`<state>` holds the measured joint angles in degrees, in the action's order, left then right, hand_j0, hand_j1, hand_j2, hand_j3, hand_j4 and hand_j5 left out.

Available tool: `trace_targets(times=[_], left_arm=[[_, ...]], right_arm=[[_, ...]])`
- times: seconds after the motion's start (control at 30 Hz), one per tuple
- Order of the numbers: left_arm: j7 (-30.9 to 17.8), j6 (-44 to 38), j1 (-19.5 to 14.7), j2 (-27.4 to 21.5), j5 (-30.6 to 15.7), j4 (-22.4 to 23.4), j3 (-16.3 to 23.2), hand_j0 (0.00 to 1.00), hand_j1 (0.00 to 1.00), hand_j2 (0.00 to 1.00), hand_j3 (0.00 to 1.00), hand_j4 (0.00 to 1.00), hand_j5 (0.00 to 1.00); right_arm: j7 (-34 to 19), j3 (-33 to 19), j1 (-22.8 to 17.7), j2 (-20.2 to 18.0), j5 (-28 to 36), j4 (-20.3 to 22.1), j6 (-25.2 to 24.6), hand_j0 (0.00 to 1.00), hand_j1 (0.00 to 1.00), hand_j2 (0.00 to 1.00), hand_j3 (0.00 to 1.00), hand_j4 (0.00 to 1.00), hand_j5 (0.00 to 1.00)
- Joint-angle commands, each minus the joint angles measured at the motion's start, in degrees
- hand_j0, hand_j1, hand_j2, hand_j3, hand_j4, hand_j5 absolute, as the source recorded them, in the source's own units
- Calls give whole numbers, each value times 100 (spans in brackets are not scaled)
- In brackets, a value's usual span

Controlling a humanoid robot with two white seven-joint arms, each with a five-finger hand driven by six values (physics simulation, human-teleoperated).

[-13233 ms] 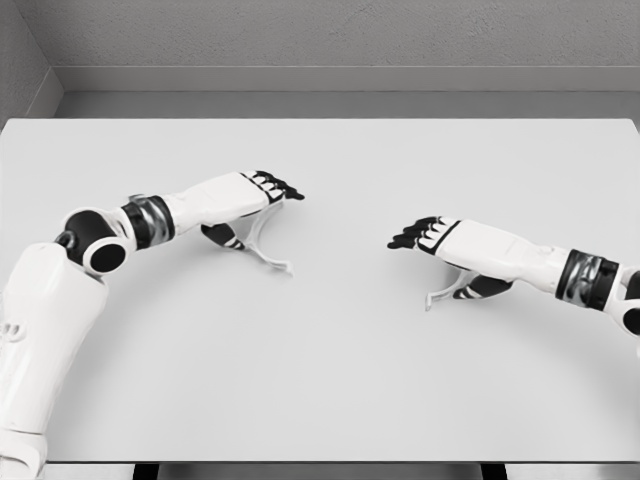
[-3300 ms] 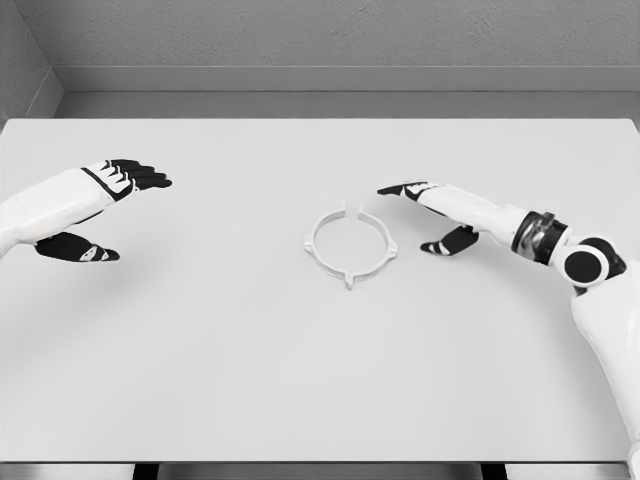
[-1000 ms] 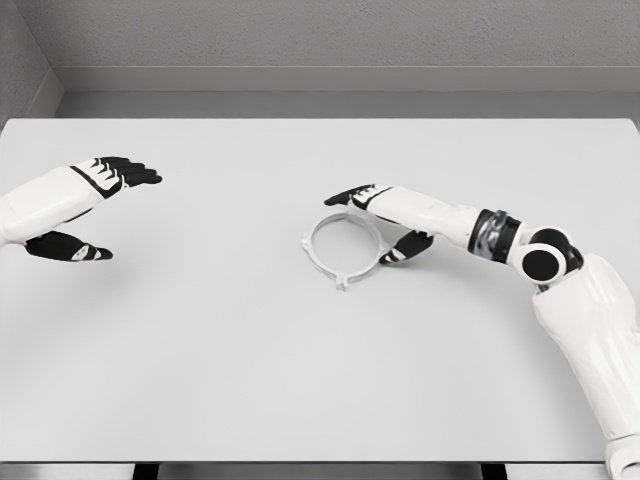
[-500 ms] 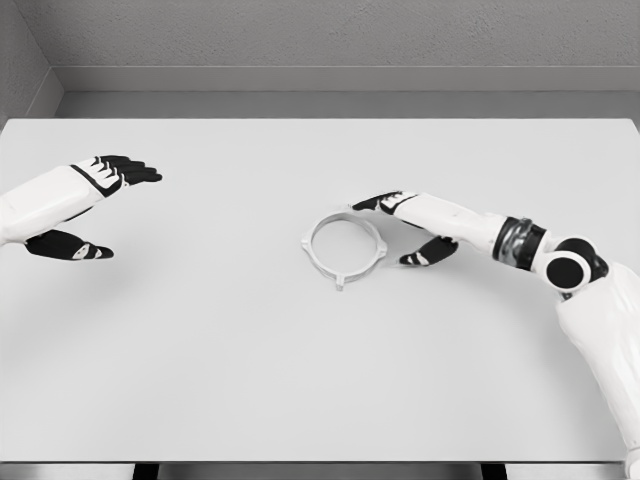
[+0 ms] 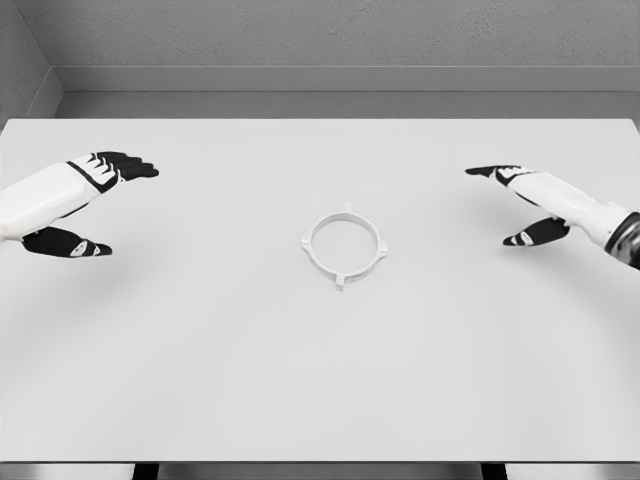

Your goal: Assemble PVC drainage pipe clamps

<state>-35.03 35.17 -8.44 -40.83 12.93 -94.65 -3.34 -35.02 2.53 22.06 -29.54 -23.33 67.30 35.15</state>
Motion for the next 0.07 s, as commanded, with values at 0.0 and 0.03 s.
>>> trace_targets(times=[0.0, 0.03], left_arm=[[3, -17, 0, -4, -45, -1, 0, 100, 100, 100, 100, 100, 100], [3, -17, 0, -4, -45, -1, 0, 100, 100, 100, 100, 100, 100]], right_arm=[[2, -34, 0, -17, 47, 11, -15, 100, 100, 100, 100, 100, 100], [2, -25, 0, -17, 47, 11, -15, 100, 100, 100, 100, 100, 100]])
